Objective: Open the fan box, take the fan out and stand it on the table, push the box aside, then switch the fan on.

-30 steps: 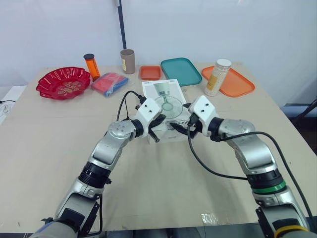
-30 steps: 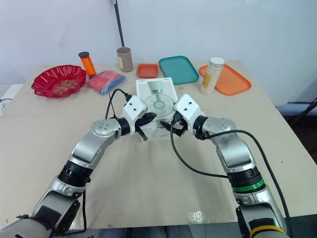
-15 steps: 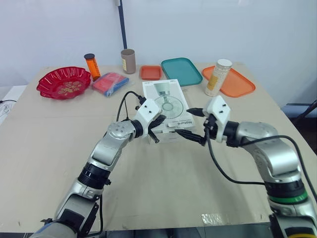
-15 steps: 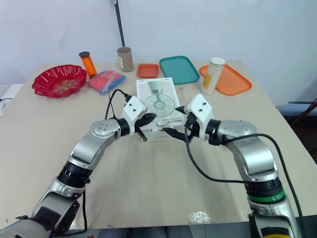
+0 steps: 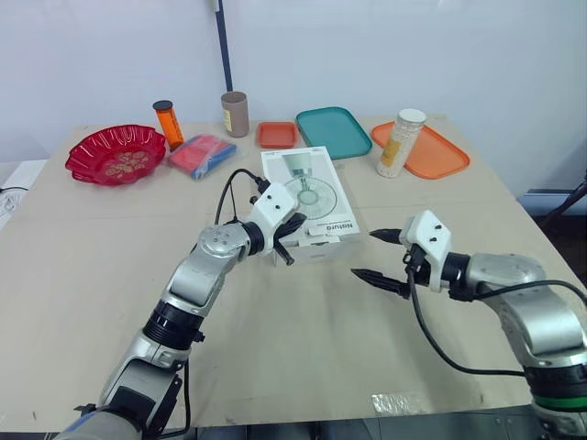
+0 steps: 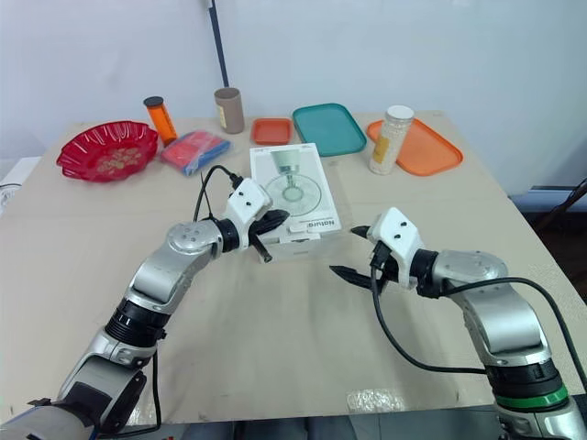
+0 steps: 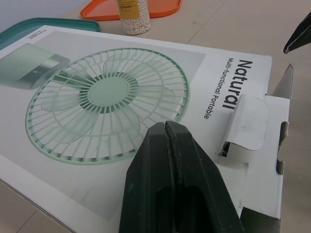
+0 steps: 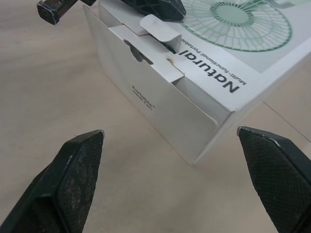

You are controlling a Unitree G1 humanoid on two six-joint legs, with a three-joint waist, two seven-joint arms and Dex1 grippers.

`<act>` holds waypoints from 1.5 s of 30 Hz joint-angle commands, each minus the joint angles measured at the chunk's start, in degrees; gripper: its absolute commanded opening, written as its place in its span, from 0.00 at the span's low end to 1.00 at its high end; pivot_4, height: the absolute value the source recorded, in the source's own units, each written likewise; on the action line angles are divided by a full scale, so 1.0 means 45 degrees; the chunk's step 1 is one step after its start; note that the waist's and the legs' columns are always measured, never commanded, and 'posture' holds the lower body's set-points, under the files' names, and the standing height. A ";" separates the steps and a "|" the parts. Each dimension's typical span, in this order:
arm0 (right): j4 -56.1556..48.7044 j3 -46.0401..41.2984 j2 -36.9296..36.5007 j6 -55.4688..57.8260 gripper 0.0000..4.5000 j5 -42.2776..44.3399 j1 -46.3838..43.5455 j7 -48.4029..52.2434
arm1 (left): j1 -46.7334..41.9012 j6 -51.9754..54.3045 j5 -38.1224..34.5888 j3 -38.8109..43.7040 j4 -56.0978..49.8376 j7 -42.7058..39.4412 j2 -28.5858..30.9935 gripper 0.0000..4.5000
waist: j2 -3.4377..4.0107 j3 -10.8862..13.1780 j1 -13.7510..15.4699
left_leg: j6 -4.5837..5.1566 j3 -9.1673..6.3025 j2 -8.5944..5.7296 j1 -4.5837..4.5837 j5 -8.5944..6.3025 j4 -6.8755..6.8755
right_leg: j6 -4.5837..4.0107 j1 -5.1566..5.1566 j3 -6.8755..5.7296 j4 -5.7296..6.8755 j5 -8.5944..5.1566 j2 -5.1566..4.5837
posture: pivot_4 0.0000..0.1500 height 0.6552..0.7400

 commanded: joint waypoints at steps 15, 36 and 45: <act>-0.1613 -0.0111 -0.0811 0.0095 1.00 0.1216 0.1000 0.1599 | 0.0112 0.0229 0.0045 0.0109 -0.0176 0.0125 0.0090 0.02 | 0.0001 0.0000 0.0002 | 0.0000 -0.0001 0.0000 0.0000 0.0000 0.0000 | 0.0000 0.0000 0.0000 0.0000 0.0000 0.0001 | 1.00 1.00; -0.0992 -0.1495 -0.1087 0.2347 1.00 0.3342 0.0803 0.1145 | 0.0108 0.0263 0.0006 0.0107 -0.0218 0.0093 0.0160 0.02 | -0.0005 0.0002 0.0014 | 0.0001 -0.0002 0.0000 0.0005 0.0000 0.0007 | 0.0001 0.0010 0.0000 0.0001 0.0000 0.0001 | 1.00 1.00; 0.1634 0.0122 0.0052 0.2085 1.00 0.2314 -0.1031 0.0791 | 0.0249 0.0429 -0.0040 0.0140 -0.0430 0.0205 0.0180 0.02 | -0.0003 0.0000 -0.0003 | 0.0003 0.0001 0.0001 0.0007 -0.0001 0.0006 | 0.0001 0.0009 0.0000 0.0002 0.0000 0.0003 | 1.00 1.00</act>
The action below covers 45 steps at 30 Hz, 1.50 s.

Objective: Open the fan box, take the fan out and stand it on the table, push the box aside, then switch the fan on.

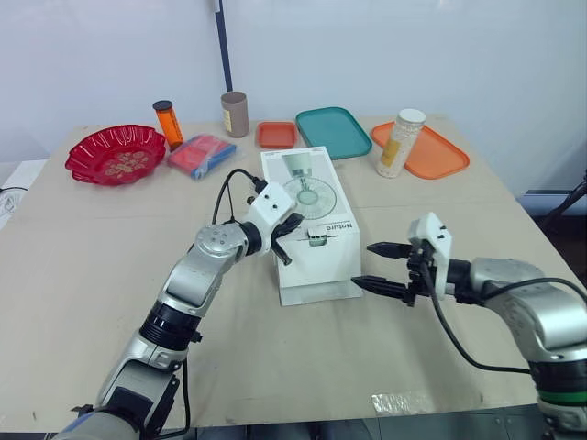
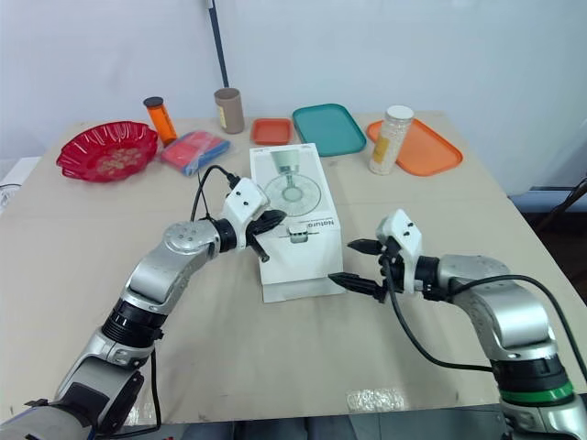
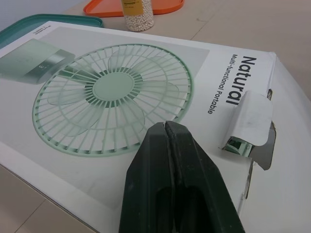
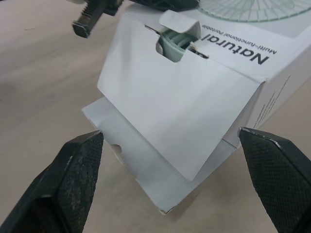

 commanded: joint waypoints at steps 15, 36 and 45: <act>0.0115 0.0017 0.0028 0.1028 1.00 0.0923 -0.0703 0.0599 | 0.0157 0.0454 -0.0038 0.0248 -0.0535 0.0286 0.0059 0.02 | 0.0003 -0.0001 0.0005 | 0.0000 -0.0001 -0.0002 -0.0011 0.0000 0.0000 | 0.0001 -0.0006 0.0001 -0.0002 0.0001 -0.0006 | 1.00 1.00; -0.0760 -0.0829 0.0841 0.2627 1.00 0.3279 -0.2090 -0.0794 | 0.1734 0.2313 -0.1553 0.2814 -0.4507 0.0420 0.2098 0.02 | -0.0016 0.0012 0.0002 | 0.0001 -0.0004 0.0001 -0.0026 -0.0001 0.0002 | 0.0001 -0.0020 -0.0003 -0.0002 0.0001 -0.0003 | 1.00 1.00; 0.0782 0.0547 0.1889 0.1427 1.00 0.1706 -0.3274 -0.1308 | 0.1847 0.2549 -0.1994 0.2673 -0.5099 0.0486 0.2158 0.02 | -0.0017 0.0012 0.0004 | 0.0001 -0.0005 0.0002 -0.0030 -0.0001 0.0002 | 0.0001 -0.0025 -0.0005 -0.0003 0.0002 -0.0005 | 1.00 1.00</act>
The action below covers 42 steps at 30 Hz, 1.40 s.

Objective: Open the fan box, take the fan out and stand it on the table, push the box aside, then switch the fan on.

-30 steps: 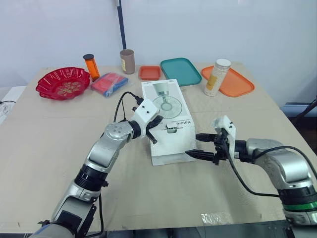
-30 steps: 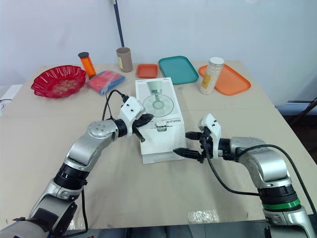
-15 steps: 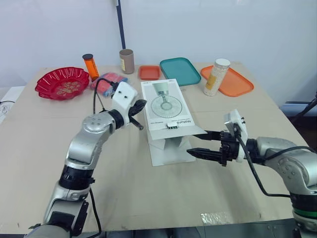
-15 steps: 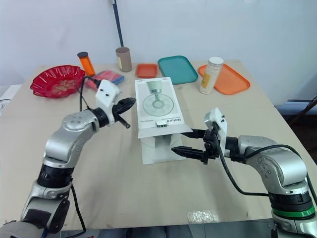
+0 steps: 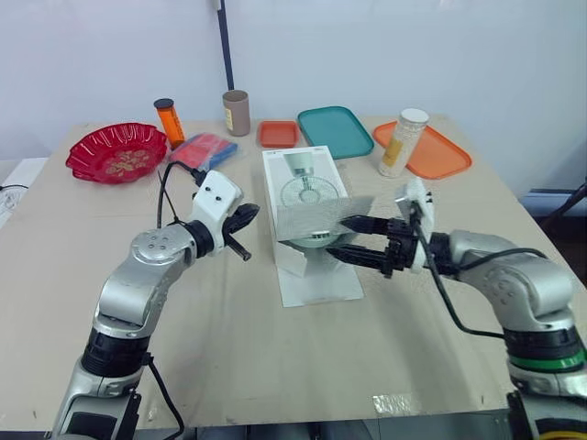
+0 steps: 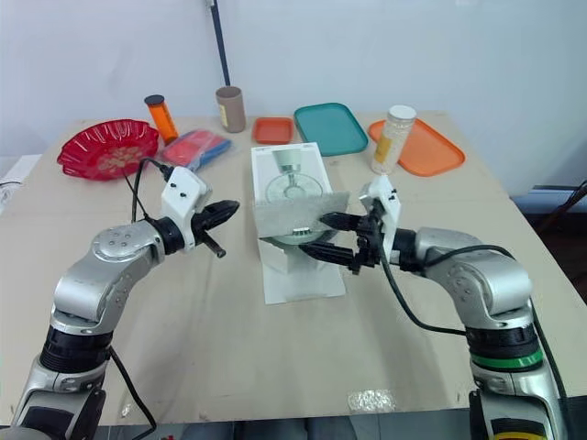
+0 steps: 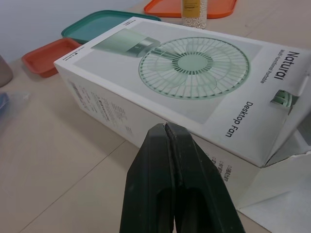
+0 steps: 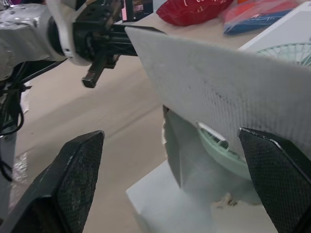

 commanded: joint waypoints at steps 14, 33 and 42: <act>0.1668 0.1037 0.1225 -0.1447 1.00 -0.2068 -0.1255 -0.0653 | -0.0164 0.0022 -0.1151 -0.0277 -0.1379 -0.0331 0.0044 0.02 | 0.0001 0.0000 -0.0004 | -0.0002 0.0001 0.0002 -0.0003 0.0001 -0.0001 | -0.0003 -0.0006 0.0001 0.0001 0.0002 -0.0001 | 1.00 1.00; -0.1637 0.0317 0.0757 -0.0998 1.00 -0.1561 -0.0198 -0.0913 | -0.2232 -0.1004 0.0814 -0.2744 0.3338 -0.0463 -0.0974 0.02 | 0.0003 -0.0001 -0.0019 | -0.0001 0.0003 0.0000 -0.0007 0.0001 -0.0004 | -0.0010 -0.0020 0.0002 0.0003 0.0013 0.0001 | 1.00 1.00; -0.4712 0.0748 -0.0231 -0.0647 0.82 -0.1704 0.1795 -0.1297 | -0.2163 -0.0971 0.0751 -0.2750 0.3317 -0.0552 -0.1086 0.00 | 0.0002 -0.0001 -0.0008 | 0.0001 -0.0002 -0.0002 -0.0010 0.0000 0.0003 | -0.0006 -0.0012 -0.0001 0.0001 0.0011 0.0000 | 1.00 1.00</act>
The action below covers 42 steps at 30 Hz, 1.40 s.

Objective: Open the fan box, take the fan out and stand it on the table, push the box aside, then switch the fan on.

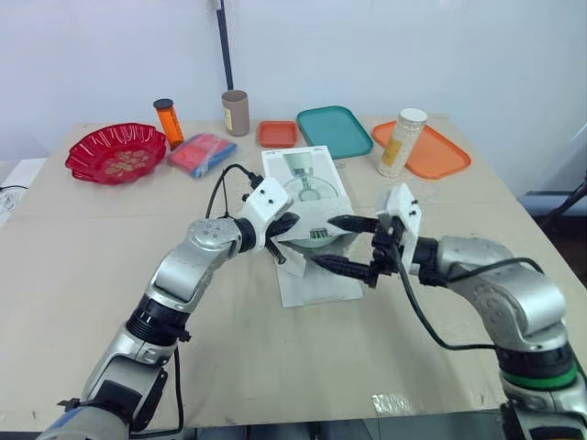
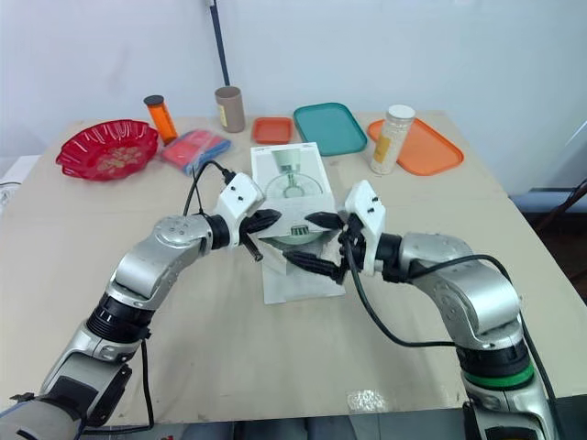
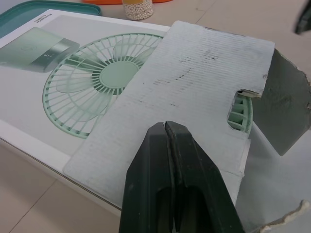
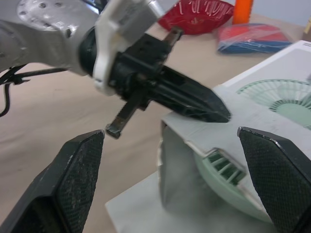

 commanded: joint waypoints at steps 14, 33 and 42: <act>-0.3197 0.2056 -0.0010 0.0745 0.01 -0.1892 0.1900 -0.2923 | 0.0070 -0.0054 0.0049 0.0086 -0.0046 -0.0266 -0.0120 0.00 | 0.0000 0.0000 0.0001 | -0.0001 -0.0005 -0.0002 0.0003 0.0001 0.0003 | 0.0008 0.0006 -0.0001 -0.0003 -0.0005 0.0002 | 1.00 1.00; -0.2938 0.2819 0.0702 0.2522 0.01 -0.4811 0.1708 -0.6339 | 0.0035 -0.0435 0.0126 0.0004 0.0258 -0.0405 -0.0301 0.00 | 0.0000 -0.0001 0.0001 | -0.0005 -0.0012 -0.0005 0.0000 0.0002 0.0003 | 0.0008 0.0003 -0.0002 -0.0003 -0.0005 0.0000 | 1.00 1.00; -0.3798 0.1562 -0.0244 0.3203 0.01 -0.4766 0.2587 -0.6101 | 0.0194 -0.0560 0.0162 0.0068 0.0168 -0.0427 -0.0285 0.00 | 0.0001 -0.0001 0.0010 | -0.0002 -0.0009 -0.0008 -0.0001 0.0001 0.0004 | 0.0008 0.0005 -0.0002 -0.0005 -0.0005 -0.0002 | 1.00 1.00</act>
